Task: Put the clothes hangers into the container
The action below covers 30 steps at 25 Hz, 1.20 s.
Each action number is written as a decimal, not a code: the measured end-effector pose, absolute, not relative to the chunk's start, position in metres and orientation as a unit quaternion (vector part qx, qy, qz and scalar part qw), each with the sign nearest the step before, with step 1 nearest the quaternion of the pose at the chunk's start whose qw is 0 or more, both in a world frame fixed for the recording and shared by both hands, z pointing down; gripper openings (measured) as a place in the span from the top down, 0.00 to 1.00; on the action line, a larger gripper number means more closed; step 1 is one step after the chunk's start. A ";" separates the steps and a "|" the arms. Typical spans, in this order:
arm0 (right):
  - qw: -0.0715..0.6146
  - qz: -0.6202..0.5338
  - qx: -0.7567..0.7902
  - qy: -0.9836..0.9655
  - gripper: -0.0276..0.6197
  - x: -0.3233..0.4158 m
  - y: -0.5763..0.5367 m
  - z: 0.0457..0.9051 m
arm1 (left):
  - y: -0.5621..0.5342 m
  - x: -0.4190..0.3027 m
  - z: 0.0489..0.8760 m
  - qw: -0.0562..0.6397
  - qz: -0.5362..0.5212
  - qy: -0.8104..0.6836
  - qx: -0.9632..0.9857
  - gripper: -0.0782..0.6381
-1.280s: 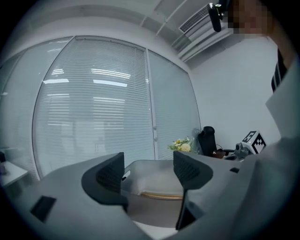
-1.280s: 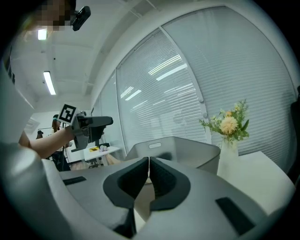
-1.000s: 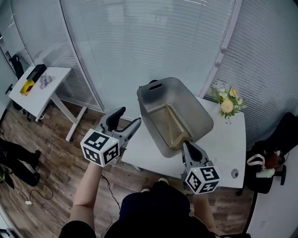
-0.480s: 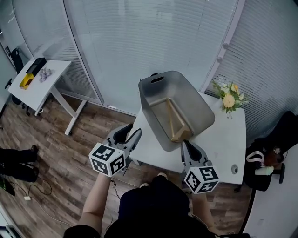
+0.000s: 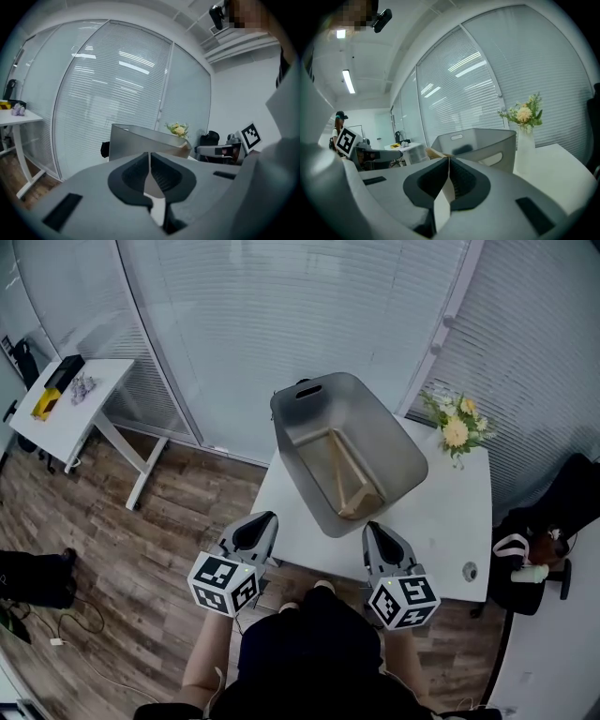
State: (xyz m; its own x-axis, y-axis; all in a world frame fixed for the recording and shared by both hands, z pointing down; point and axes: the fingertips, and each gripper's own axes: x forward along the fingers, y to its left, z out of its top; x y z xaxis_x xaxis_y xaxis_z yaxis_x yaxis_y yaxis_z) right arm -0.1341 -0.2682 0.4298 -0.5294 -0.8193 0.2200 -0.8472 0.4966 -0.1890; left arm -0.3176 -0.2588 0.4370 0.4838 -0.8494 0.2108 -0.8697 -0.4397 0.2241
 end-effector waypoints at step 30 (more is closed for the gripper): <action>0.053 0.139 0.494 -0.857 0.91 -0.110 -0.271 0.438 | -0.257 -0.303 0.462 0.160 0.044 -0.520 0.838 0.88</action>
